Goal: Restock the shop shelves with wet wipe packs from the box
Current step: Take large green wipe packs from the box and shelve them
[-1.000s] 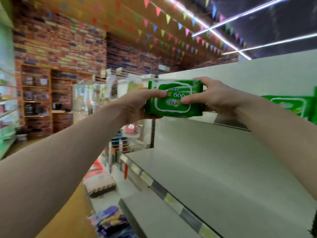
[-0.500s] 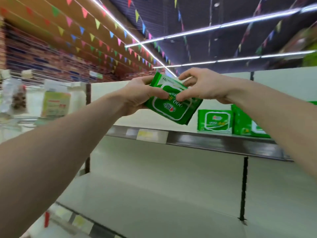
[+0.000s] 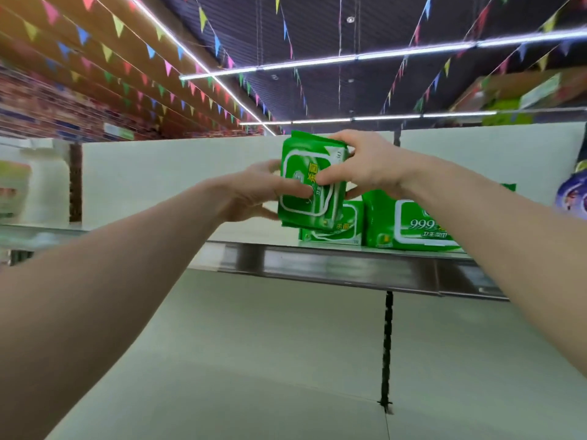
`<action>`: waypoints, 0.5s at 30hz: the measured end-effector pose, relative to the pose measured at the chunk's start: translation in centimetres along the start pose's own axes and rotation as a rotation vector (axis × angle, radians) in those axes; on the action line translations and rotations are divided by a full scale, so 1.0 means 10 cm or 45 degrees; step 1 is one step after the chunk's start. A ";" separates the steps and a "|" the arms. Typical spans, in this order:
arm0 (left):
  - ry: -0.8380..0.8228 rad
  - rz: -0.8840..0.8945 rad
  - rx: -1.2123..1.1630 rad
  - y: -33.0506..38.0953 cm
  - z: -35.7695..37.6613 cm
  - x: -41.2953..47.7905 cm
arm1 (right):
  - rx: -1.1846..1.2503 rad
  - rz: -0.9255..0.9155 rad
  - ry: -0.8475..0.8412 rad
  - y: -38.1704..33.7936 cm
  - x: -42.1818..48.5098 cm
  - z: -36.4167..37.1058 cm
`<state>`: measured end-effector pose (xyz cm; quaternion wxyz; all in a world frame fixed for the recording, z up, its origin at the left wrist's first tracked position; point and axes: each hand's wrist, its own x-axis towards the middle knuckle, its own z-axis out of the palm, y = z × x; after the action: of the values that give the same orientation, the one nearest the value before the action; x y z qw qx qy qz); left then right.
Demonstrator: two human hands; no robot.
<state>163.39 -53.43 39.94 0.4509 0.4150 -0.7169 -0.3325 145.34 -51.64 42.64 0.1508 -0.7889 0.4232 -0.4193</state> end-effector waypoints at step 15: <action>-0.306 -0.026 0.524 -0.14 -0.02 0.61 | -0.216 0.335 0.073 0.41 0.22 -0.03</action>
<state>162.42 -59.48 41.10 0.2650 0.4629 -0.8138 -0.2309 143.54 -55.84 41.57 0.1252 -0.7242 0.5609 -0.3813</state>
